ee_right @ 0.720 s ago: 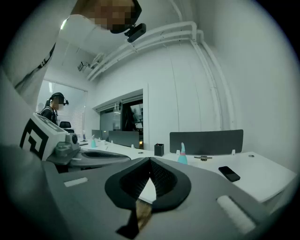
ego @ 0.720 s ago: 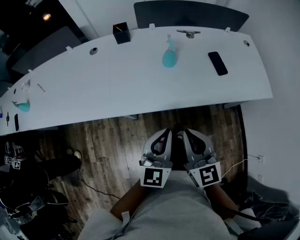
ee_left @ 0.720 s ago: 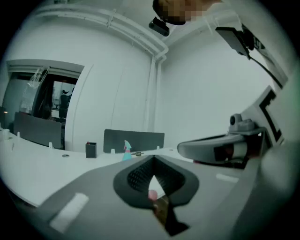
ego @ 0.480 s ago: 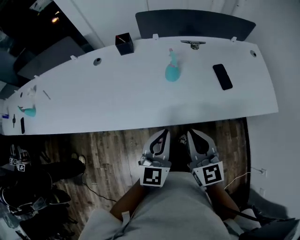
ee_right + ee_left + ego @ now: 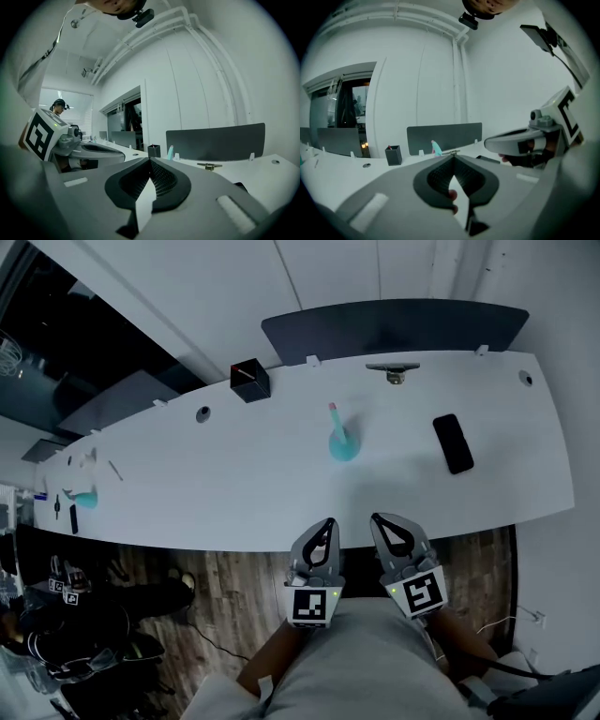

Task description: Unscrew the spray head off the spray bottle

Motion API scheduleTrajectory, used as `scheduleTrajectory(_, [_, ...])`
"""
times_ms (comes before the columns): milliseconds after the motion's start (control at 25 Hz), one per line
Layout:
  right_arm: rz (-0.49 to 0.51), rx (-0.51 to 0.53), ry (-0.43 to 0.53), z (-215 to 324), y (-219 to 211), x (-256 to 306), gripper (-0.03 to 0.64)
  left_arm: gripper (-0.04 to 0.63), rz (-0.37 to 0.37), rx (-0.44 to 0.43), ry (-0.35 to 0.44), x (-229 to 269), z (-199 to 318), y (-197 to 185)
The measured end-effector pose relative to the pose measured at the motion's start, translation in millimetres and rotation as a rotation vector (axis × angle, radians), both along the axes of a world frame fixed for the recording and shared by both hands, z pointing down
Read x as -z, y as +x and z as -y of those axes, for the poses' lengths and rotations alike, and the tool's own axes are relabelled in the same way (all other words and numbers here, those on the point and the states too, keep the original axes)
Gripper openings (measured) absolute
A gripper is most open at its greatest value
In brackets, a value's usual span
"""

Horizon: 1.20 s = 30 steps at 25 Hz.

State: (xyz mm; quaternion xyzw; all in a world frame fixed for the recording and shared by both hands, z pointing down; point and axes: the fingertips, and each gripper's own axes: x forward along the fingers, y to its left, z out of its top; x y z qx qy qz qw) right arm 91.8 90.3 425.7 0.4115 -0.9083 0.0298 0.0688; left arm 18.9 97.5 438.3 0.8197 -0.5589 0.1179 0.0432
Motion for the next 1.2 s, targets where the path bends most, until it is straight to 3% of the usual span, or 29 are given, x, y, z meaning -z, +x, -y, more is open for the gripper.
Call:
scheduleTrajectory(320, [-0.012,0.061,-0.105,45.4,-18.5,-24.4,0.001,0.002,0.008,0.043,-0.071,-16.0,46.3,-16.5])
scheduleTrajectory(520, [-0.085,0.068,-0.116,70.5,-35.5,-34.8,0.002,0.002,-0.031,0.028,-0.088,-33.2,80.3,-34.1])
scheduleTrajectory(720, [-0.096,-0.004,-0.223,86.2,-34.5,-45.8,0.000,0.002,0.004,-0.054,-0.101,-44.9,108.0,-32.8])
scheduleTrajectory(920, [-0.121,-0.080,-0.262,100.6,-32.4,-49.3,0.001,0.002,-0.002,-0.091,-0.199,-86.6,118.0,-45.4])
scheduleTrajectory(1120, [-0.126,-0.123,-0.299,102.8,-30.9,-62.4,0.001,0.002,0.085,-0.140,-0.239,-118.9,132.5,-47.8])
scheduleTrajectory(1160, [-0.126,-0.118,-0.307,102.7,-31.6,-63.0,0.000,0.040,0.096,-0.155,-0.249,-122.9,135.1,-44.6])
scheduleTrajectory(1200, [-0.125,-0.111,-0.310,103.2,-32.5,-62.5,0.001,0.183,0.097,-0.173,-0.265,-127.0,137.8,-40.8])
